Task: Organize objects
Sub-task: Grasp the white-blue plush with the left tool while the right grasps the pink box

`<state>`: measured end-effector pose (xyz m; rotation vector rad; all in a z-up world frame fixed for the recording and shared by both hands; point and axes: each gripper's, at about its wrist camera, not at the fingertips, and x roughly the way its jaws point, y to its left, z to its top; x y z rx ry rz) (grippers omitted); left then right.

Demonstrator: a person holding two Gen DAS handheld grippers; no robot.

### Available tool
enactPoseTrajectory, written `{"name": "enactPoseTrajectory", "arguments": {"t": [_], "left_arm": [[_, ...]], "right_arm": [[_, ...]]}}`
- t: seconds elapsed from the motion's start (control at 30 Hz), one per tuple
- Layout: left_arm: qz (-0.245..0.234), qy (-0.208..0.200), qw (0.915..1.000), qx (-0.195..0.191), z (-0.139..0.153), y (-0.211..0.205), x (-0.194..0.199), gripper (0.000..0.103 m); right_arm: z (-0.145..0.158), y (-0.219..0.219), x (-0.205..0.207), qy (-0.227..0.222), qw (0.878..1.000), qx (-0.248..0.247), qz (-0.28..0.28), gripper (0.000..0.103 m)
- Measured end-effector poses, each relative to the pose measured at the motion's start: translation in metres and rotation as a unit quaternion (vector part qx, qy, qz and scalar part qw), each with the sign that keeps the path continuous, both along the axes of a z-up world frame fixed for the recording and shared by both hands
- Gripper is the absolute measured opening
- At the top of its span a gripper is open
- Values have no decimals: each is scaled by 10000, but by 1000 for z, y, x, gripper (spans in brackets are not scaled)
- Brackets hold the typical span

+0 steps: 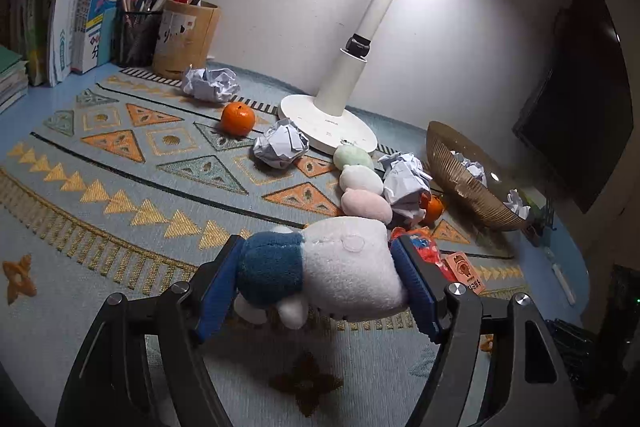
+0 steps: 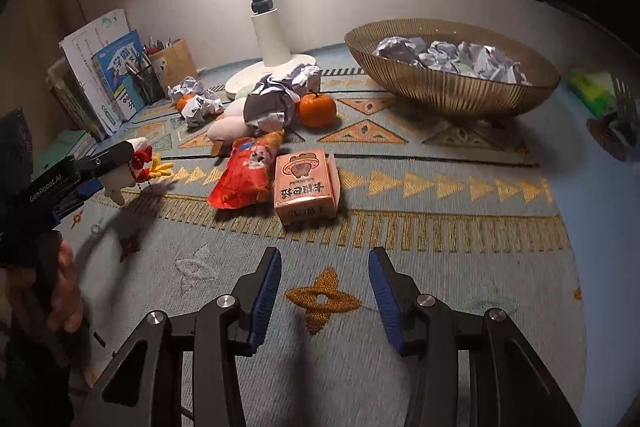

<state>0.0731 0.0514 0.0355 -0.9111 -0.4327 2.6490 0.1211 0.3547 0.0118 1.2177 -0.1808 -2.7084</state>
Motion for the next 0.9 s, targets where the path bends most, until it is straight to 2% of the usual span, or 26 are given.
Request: {"name": "enactPoseTrajectory", "arguments": {"t": [0.03,0.1,0.17,0.27,0.33,0.47,0.77,0.9], "left_arm": [[37,27,9999,-96,0,1,1,73],[33,-98,9998,-170,-4,2,-2,73],[24,-86,9997,-217,-4,3,-2,73],[-7,-98,9995,-286,-5,6,-1,73],[-8,-129,9995,-281,-6,5,-2,73],[-36,-134,9996,-231,-6,4,-3,73],[-58,-188,9994,-272,-7,7,-4,74],[-52,-229,9994,-263,-9,7,-6,74]], "right_arm": [[1,0,-2,-1,10000,-24,-45,67],[3,-4,-7,45,10000,-3,-60,70],[3,-13,-20,1,10000,46,17,70],[-8,-29,-45,-269,9987,423,-18,70],[-17,-33,-57,-439,9976,540,-54,67],[-18,-43,-72,-347,9947,971,-48,61],[-19,-45,-76,-197,9936,1102,-142,57],[-19,-42,-77,-226,9949,976,-137,57]]}}
